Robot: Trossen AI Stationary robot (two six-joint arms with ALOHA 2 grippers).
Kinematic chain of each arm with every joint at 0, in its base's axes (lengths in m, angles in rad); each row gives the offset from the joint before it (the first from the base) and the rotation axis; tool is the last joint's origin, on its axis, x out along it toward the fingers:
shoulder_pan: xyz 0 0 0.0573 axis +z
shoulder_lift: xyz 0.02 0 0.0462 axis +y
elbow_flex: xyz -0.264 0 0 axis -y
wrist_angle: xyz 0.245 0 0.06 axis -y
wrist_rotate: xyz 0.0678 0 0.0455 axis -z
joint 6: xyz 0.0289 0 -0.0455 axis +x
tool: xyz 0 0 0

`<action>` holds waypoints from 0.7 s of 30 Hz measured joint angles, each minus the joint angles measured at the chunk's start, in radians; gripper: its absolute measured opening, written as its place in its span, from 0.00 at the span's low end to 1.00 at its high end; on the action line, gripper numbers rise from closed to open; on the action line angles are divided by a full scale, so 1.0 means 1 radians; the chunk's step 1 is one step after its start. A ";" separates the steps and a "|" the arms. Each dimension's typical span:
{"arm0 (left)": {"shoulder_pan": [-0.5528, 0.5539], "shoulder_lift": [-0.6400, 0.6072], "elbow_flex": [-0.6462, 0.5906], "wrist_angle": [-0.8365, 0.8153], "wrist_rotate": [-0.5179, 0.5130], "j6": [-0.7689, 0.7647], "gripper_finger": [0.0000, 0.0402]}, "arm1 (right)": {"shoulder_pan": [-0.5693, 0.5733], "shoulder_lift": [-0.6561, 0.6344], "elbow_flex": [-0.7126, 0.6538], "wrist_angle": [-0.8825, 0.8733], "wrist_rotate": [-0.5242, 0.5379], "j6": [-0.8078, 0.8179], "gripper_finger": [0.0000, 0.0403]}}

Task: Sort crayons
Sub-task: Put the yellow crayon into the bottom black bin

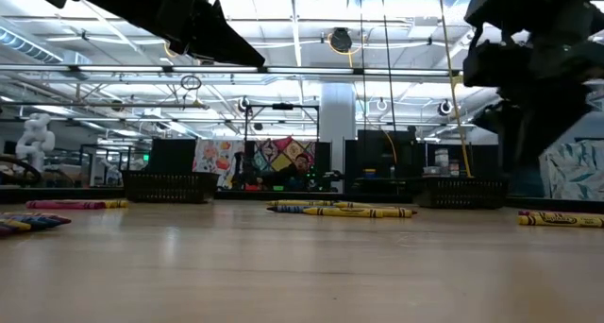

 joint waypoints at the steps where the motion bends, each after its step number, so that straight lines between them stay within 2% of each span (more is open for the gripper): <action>1: 0.000 0.000 0.000 0.000 0.000 -0.001 0.22 | 0.019 0.019 0.000 0.003 0.004 0.023 0.31; 6: 0.000 0.000 0.000 0.000 0.000 -0.001 0.22 | 0.073 0.133 0.000 0.048 0.028 0.070 0.38; 11: 0.000 0.000 0.000 0.001 0.000 -0.001 0.22 | 0.089 0.242 0.000 0.125 0.025 0.071 0.37; 15: 0.001 0.000 0.000 0.001 0.000 -0.004 0.22 | 0.089 0.294 0.004 0.119 0.030 0.084 0.28; 21: 0.001 0.000 0.000 0.001 0.000 -0.003 0.22 | 0.124 0.301 0.004 0.109 0.097 0.089 0.04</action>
